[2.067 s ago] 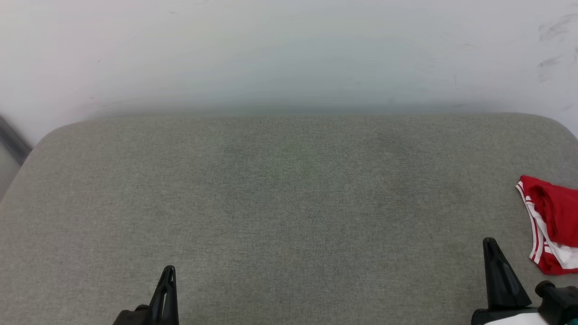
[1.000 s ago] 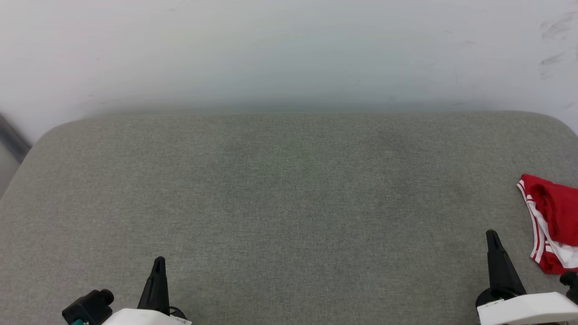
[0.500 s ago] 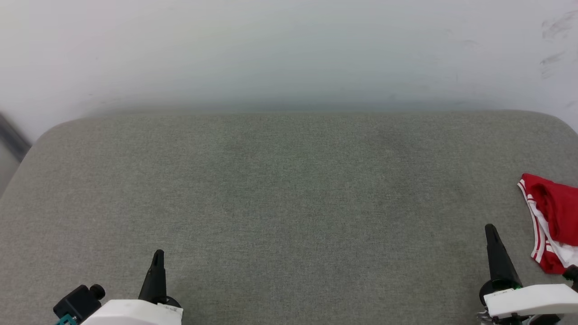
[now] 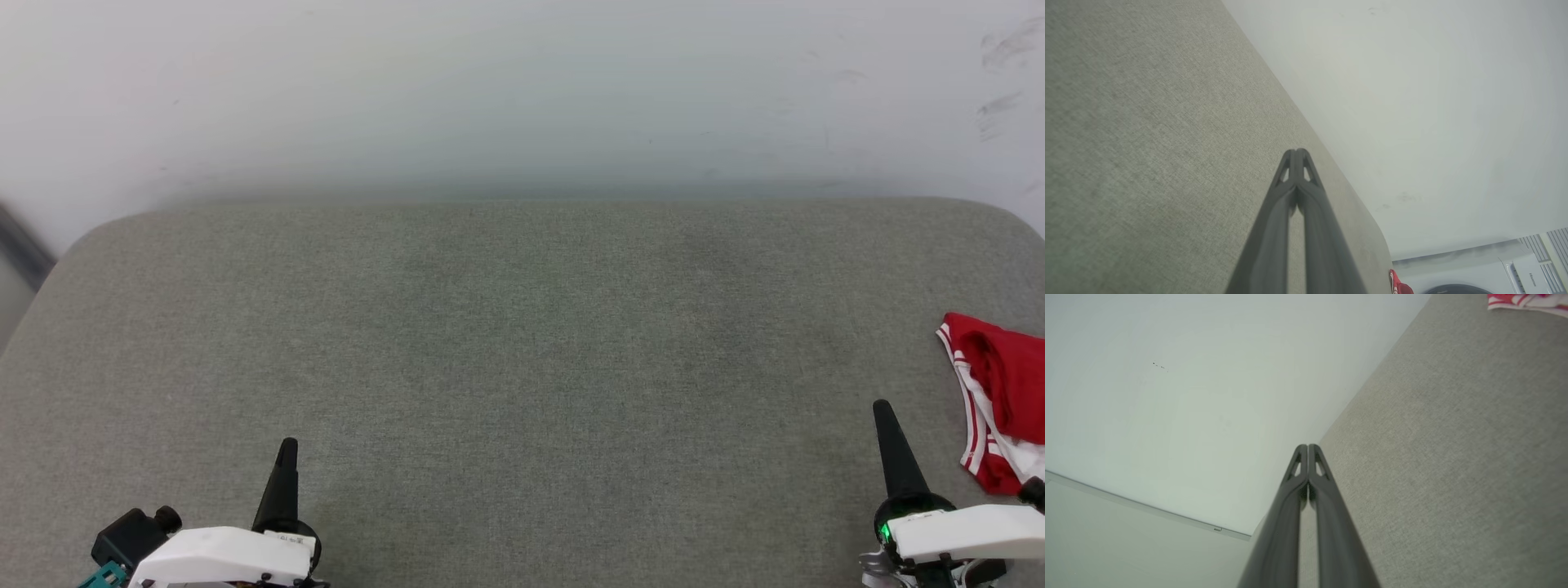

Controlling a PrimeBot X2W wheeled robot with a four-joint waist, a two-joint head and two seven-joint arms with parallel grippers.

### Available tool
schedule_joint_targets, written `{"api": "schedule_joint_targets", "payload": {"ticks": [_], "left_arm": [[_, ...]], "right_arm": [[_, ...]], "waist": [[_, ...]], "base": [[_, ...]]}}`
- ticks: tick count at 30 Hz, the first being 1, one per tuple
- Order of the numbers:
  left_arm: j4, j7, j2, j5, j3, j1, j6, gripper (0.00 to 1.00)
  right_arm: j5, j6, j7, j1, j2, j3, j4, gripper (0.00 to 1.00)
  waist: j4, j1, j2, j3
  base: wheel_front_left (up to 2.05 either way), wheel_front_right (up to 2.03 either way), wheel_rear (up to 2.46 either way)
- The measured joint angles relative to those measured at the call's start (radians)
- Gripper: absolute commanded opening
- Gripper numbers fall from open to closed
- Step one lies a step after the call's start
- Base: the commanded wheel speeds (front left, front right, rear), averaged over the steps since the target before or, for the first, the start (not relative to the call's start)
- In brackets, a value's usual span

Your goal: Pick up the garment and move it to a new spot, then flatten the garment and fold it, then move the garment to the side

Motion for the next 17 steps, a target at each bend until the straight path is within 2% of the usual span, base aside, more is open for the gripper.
{"api": "schedule_joint_targets", "payload": {"ticks": [17], "left_arm": [[0.021, 0.044, 0.000, -0.179, 0.018, -0.037, -0.018, 0.00]], "right_arm": [[0.172, 0.000, 0.043, -0.037, 0.000, -0.006, 0.023, 0.00]], "waist": [[0.001, 0.0000, 0.0000, 0.004]], "base": [[0.00, 0.00, 0.00]]}}
